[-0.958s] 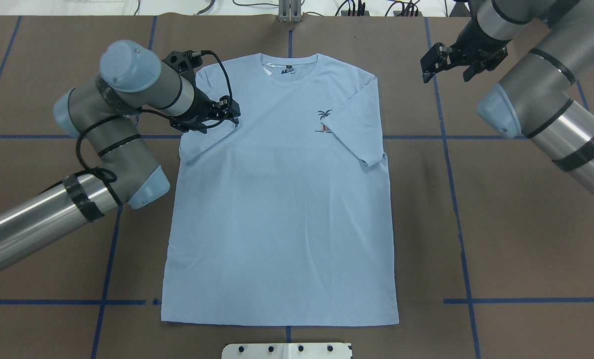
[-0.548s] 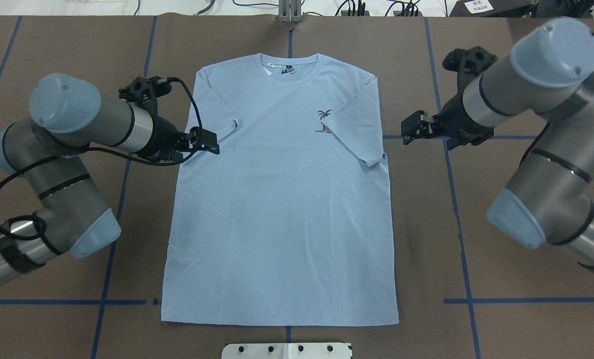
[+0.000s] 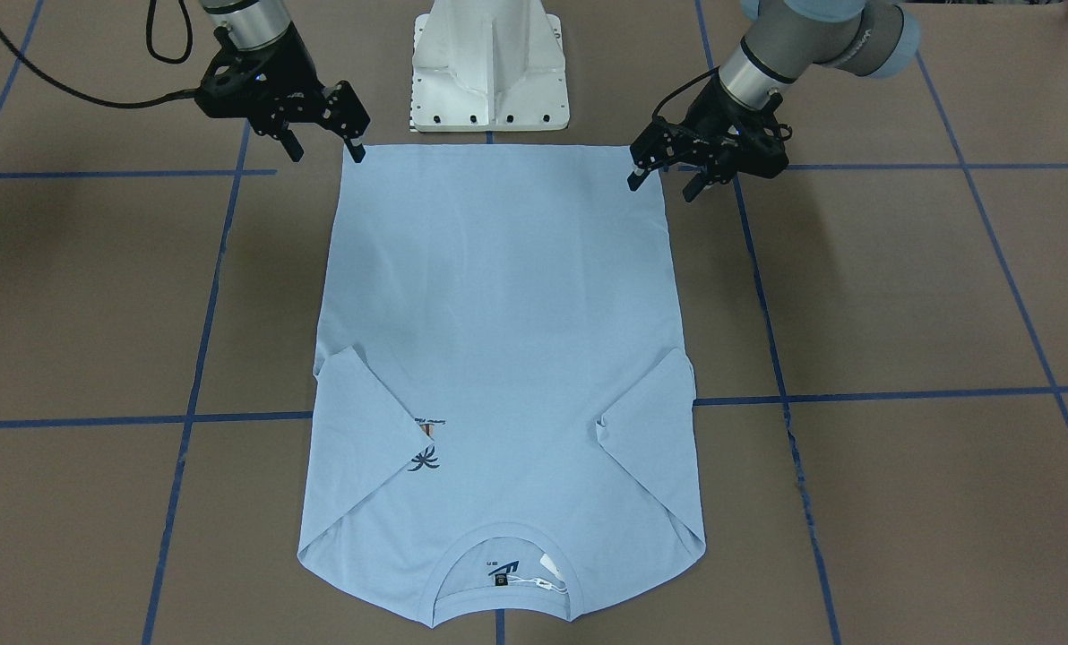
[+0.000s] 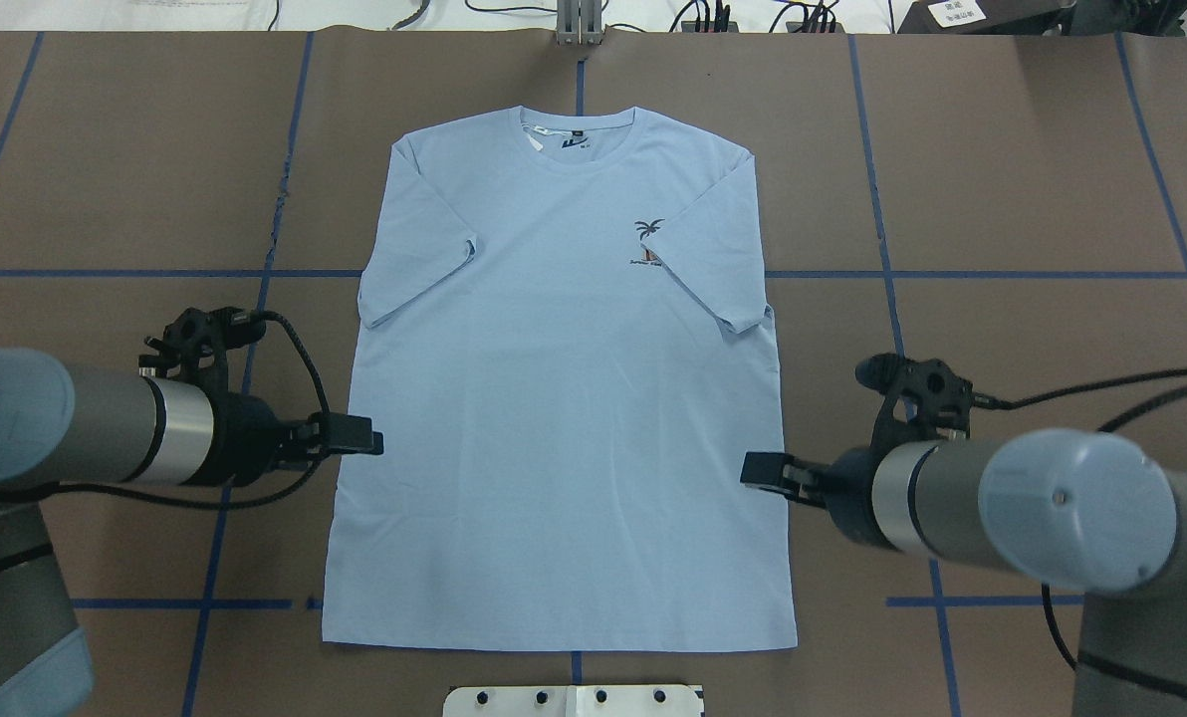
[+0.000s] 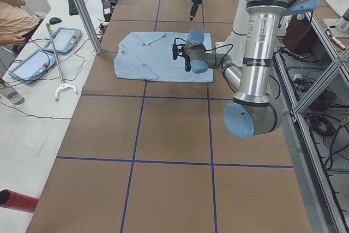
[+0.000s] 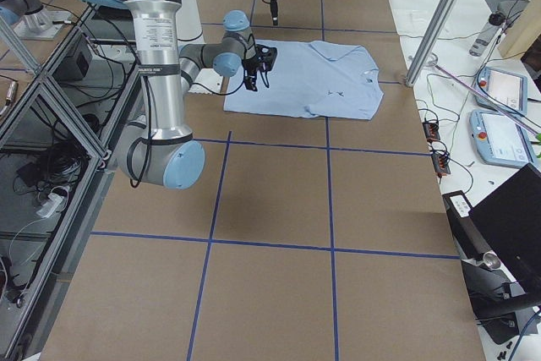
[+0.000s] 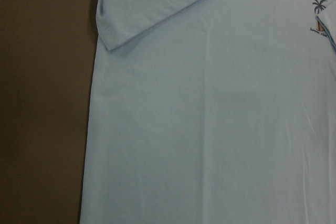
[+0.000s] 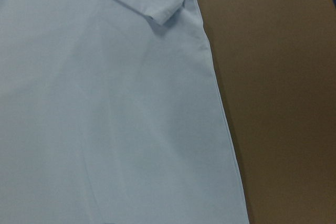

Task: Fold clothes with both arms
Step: 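Lower both grippers to the hem corners nearest the robot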

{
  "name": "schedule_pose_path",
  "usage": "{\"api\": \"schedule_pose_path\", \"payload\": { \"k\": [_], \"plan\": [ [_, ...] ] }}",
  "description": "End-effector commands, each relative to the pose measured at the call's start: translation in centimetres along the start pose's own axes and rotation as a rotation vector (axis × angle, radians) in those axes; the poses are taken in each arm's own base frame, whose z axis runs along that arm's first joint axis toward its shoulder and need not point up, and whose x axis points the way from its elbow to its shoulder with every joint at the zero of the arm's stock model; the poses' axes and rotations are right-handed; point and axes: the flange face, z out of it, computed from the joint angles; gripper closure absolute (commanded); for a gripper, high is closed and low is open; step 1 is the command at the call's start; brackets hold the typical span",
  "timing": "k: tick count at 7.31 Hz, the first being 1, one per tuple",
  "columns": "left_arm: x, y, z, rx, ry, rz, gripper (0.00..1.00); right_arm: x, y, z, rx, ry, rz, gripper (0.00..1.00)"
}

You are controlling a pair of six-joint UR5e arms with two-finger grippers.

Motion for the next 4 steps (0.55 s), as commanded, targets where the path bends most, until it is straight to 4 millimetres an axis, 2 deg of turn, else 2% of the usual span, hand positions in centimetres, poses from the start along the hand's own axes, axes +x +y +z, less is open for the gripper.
{"api": "schedule_pose_path", "payload": {
  "k": [1, 2, 3, 4],
  "plan": [
    [-0.3, 6.8, 2.5, 0.004, -0.03, -0.075, 0.01, 3.5, 5.2, 0.9, 0.012, -0.064, 0.034, 0.05],
    [-1.2, 8.9, 3.6, 0.006, -0.058, -0.09, 0.11, 4.9, 5.7, 1.2, 0.011, -0.093, 0.033, 0.06],
    [-1.7, 10.2, 4.5, 0.005, -0.078, -0.079, 0.18, 5.3, 6.1, 2.2, 0.028, -0.079, 0.022, 0.04],
    [-3.2, 11.3, 4.9, -0.012, -0.11, -0.069, 0.2, 5.3, 6.2, 2.3, 0.026, -0.078, 0.021, 0.03]
  ]
}}
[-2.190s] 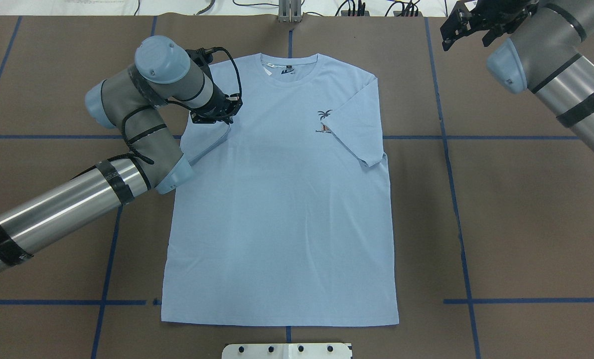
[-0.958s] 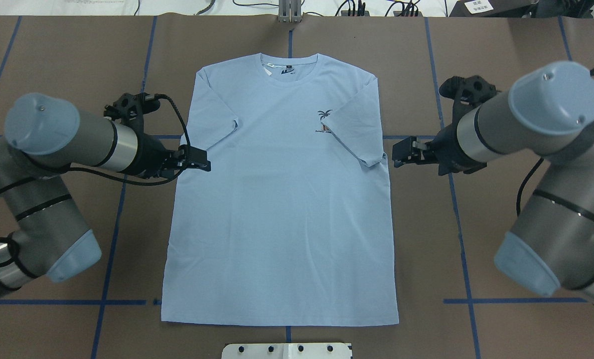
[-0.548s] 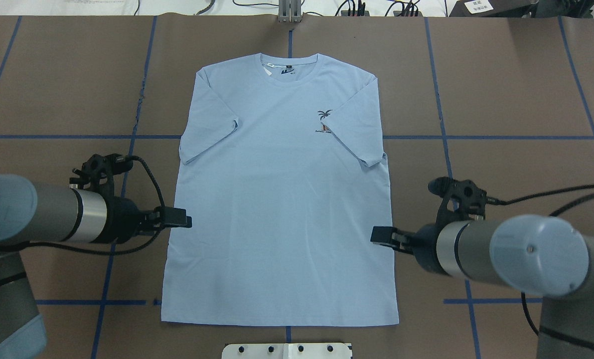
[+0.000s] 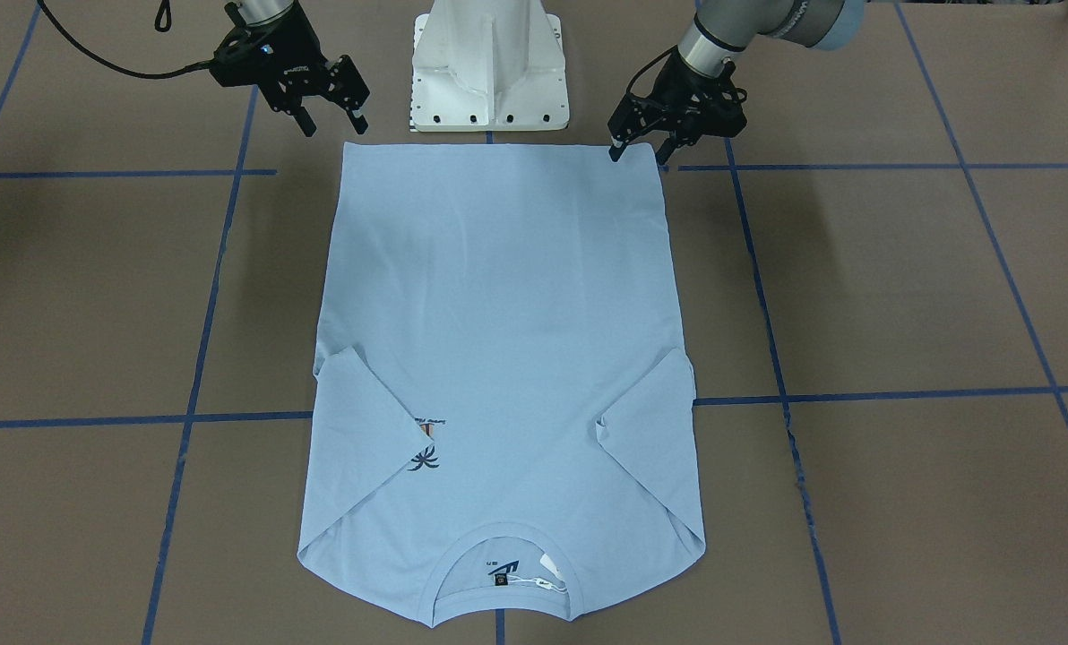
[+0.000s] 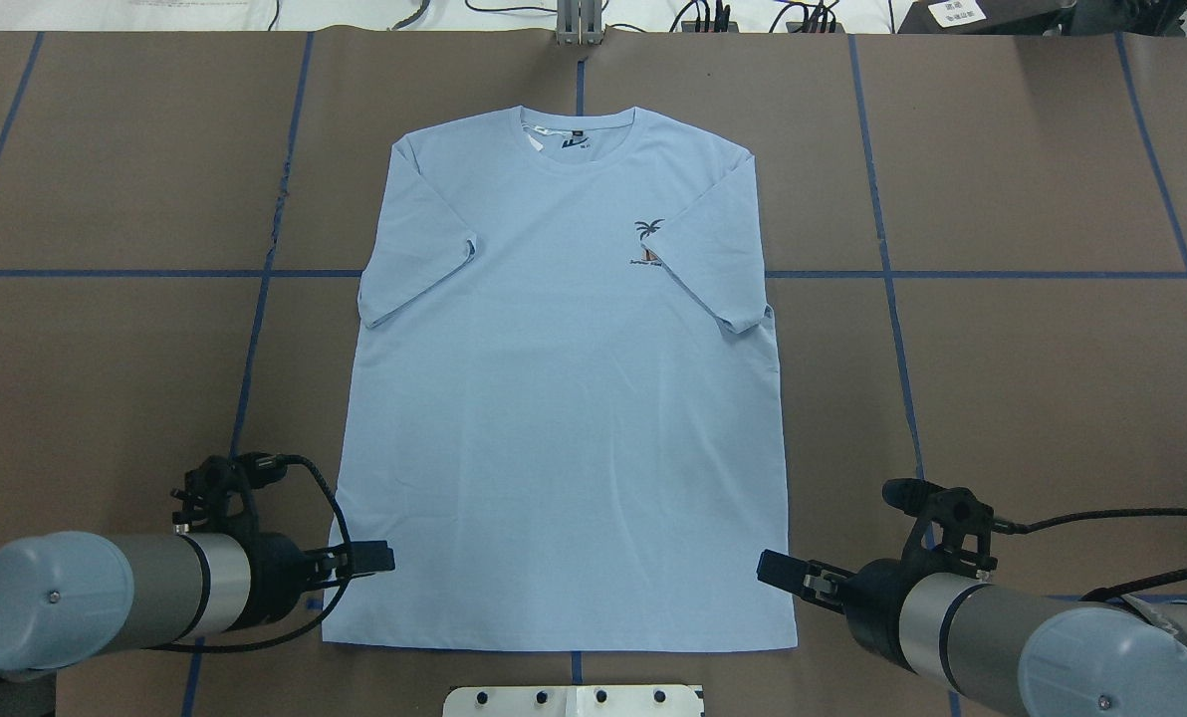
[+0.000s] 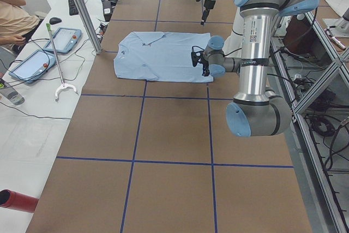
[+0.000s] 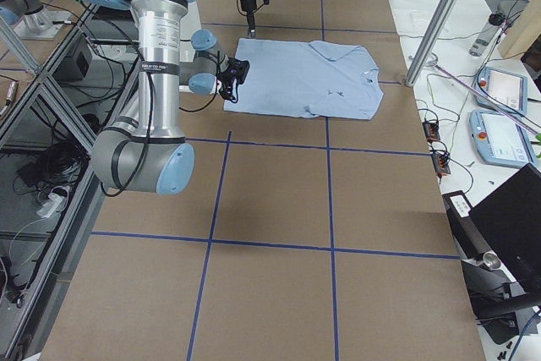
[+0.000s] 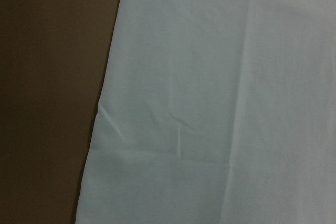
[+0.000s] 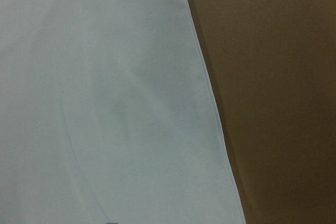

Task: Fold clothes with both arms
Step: 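Lower both grippers to the hem corners nearest the robot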

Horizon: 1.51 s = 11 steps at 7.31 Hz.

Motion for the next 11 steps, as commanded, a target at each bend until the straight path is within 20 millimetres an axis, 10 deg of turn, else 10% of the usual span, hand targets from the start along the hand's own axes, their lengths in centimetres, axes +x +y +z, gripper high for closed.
{"api": "schedule_pose_path", "payload": {
  "k": [1, 7, 11],
  "plan": [
    [-1.8, 2.5, 1.1, -0.027, -0.046, 0.017, 0.23, 0.5, 0.4, 0.4, 0.004, 0.0, -0.004, 0.02],
    [-2.4, 4.7, 2.4, -0.045, -0.091, 0.014, 0.38, 0.6, 0.5, 0.8, 0.012, 0.003, -0.007, 0.01],
    [-2.6, 4.5, 2.3, -0.043, -0.097, 0.013, 0.86, 1.2, 1.1, 1.9, 0.021, 0.019, -0.019, 0.01]
  ]
}}
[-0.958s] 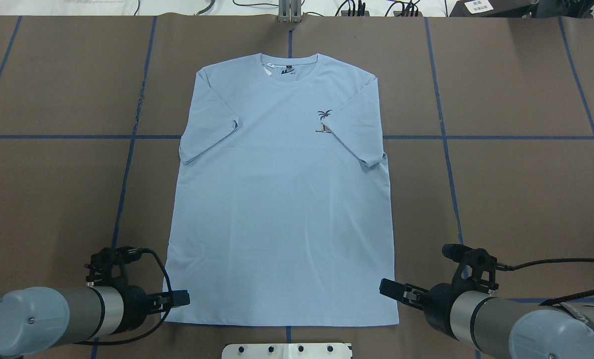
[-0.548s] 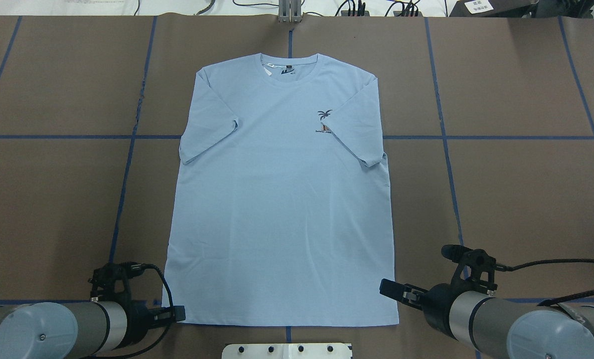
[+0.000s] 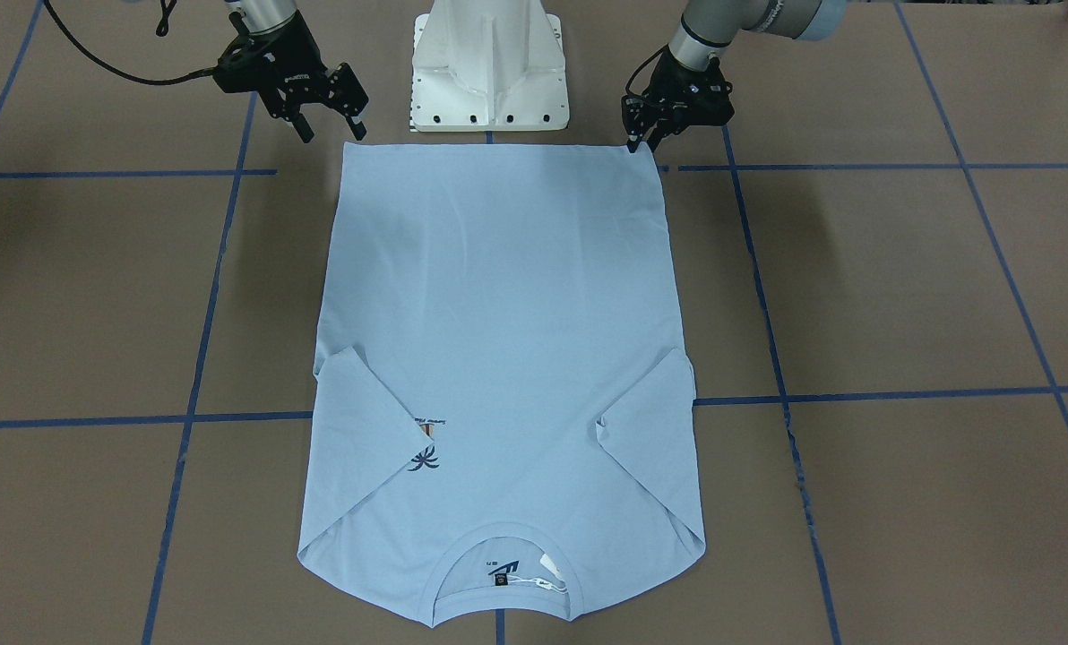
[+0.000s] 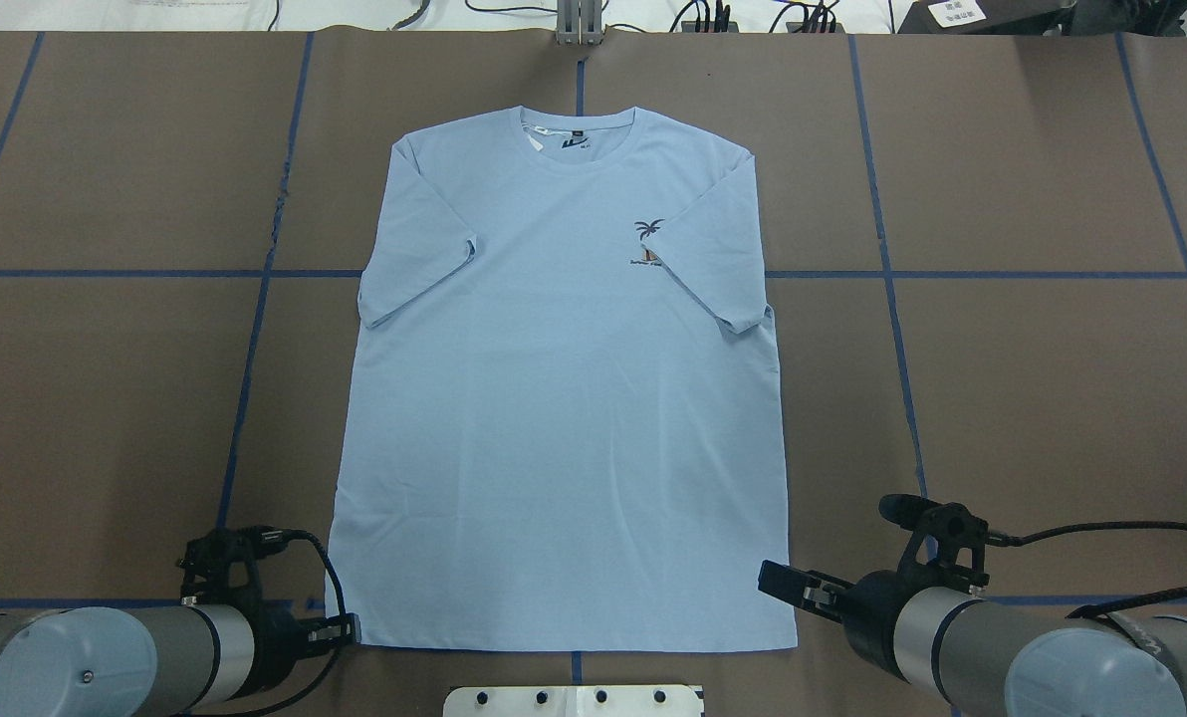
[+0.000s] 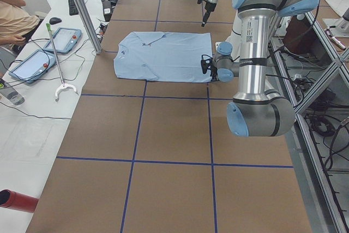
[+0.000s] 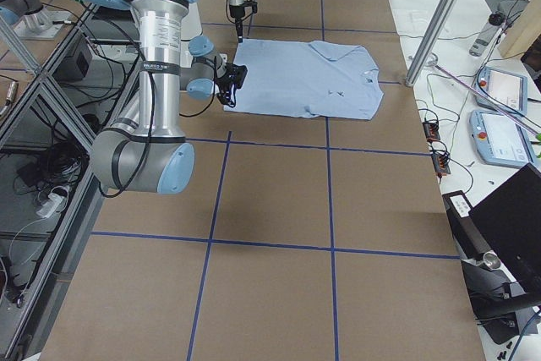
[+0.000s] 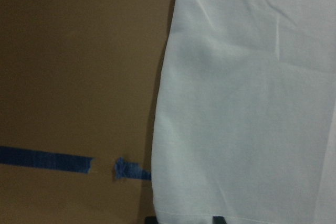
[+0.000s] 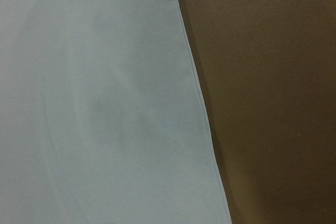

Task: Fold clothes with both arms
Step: 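Lower both grippers to the hem corners nearest the robot, then grasp the hem corners with both grippers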

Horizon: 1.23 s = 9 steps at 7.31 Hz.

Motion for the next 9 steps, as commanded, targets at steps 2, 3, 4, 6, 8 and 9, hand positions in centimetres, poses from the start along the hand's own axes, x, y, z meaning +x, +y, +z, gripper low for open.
{"api": "schedule_pose_path", "payload": {
  "k": [2, 3, 4, 6, 8, 9],
  "plan": [
    [0.4, -0.1, -0.4, 0.002, -0.001, -0.003, 1.0, 0.3, 1.6, 0.6, -0.011, 0.013, 0.007, 0.05],
    [1.0, 0.0, -0.4, -0.001, 0.011, -0.003, 1.0, 1.0, 2.7, 1.1, 0.0, 0.07, 0.082, 0.17],
    [1.5, 0.1, -1.1, -0.006, 0.026, -0.003, 1.0, 0.9, 4.1, 2.0, 0.023, 0.166, 0.17, 0.25],
    [1.9, 0.1, -1.7, -0.006, 0.041, -0.008, 1.0, 0.8, 6.4, 3.0, 0.031, 0.225, 0.193, 0.28],
    [2.0, 0.2, -1.8, -0.007, 0.043, -0.008, 1.0, 0.4, 7.2, 4.3, 0.038, 0.23, 0.243, 0.37],
    [2.1, 0.2, -1.8, -0.008, 0.046, -0.008, 1.0, -0.4, 7.7, 5.0, 0.034, 0.223, 0.247, 0.37]
  ]
}}
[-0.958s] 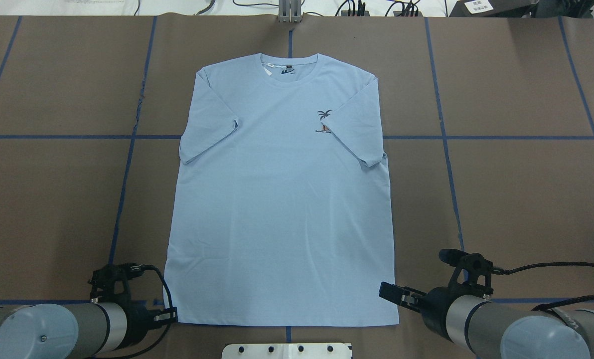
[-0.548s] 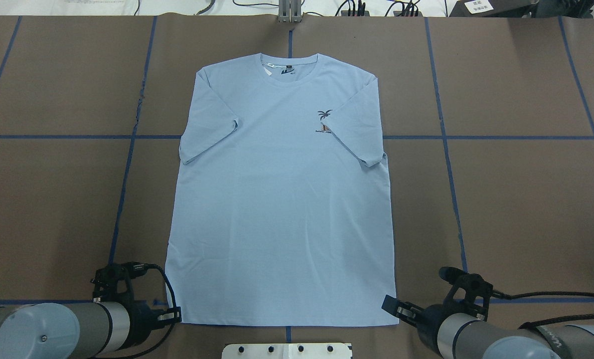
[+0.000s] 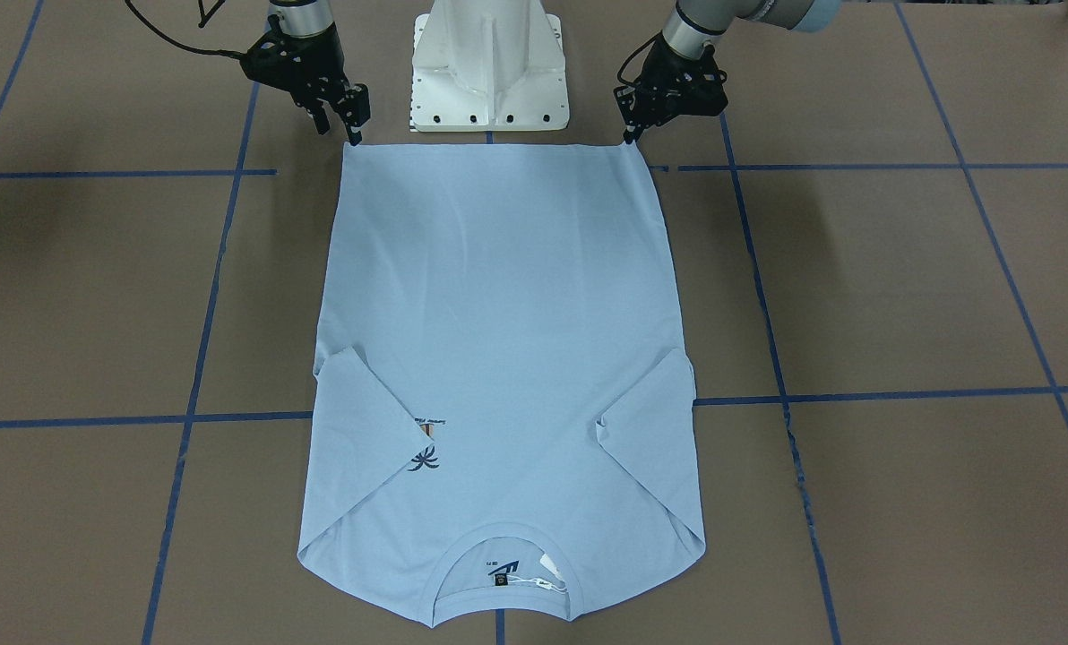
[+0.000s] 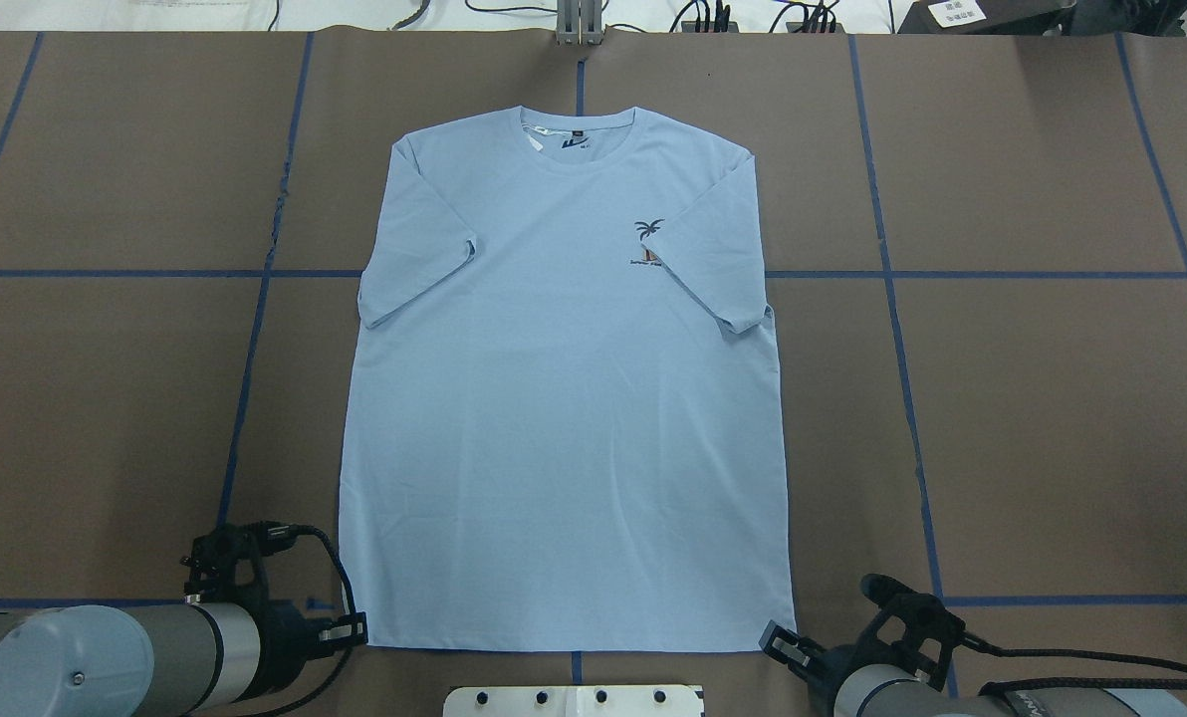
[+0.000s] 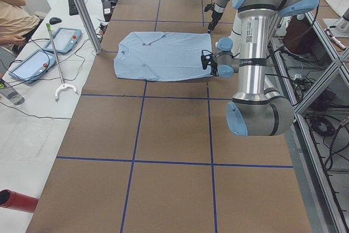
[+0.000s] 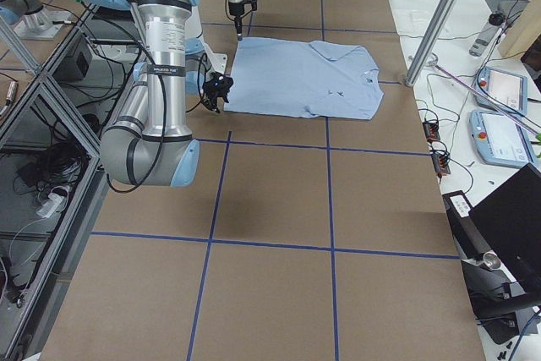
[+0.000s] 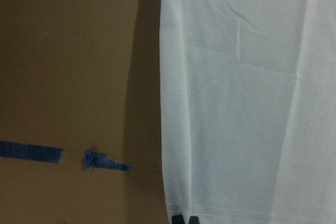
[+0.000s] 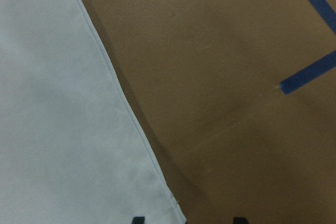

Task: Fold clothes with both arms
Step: 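Grasp the hem corners with both grippers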

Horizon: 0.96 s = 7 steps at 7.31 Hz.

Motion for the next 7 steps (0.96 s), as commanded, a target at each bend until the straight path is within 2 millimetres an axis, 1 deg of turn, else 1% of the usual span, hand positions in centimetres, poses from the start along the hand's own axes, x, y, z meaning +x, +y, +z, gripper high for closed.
{"api": "schedule_pose_path", "payload": {
  "k": [1, 3, 5, 6, 7],
  "plan": [
    [0.1, 0.0, -0.1, -0.002, 0.003, 0.0, 1.0, -1.0, 0.9, 0.6, -0.004, -0.006, 0.015, 0.39],
    [0.5, 0.1, -0.3, -0.001, 0.012, 0.0, 1.0, -0.9, 0.3, 0.7, 0.005, -0.003, 0.016, 0.45],
    [0.5, 0.1, -0.3, -0.001, 0.012, 0.0, 1.0, -0.8, -0.4, 1.1, 0.036, 0.028, 0.011, 0.45],
    [0.6, 0.1, -0.4, -0.002, 0.015, 0.0, 1.0, -0.9, -0.6, 1.1, 0.041, 0.028, 0.014, 0.48],
    [0.7, 0.1, -0.4, -0.002, 0.017, 0.0, 1.0, -0.9, -0.6, 1.1, 0.041, 0.028, 0.014, 0.57]
  ]
}}
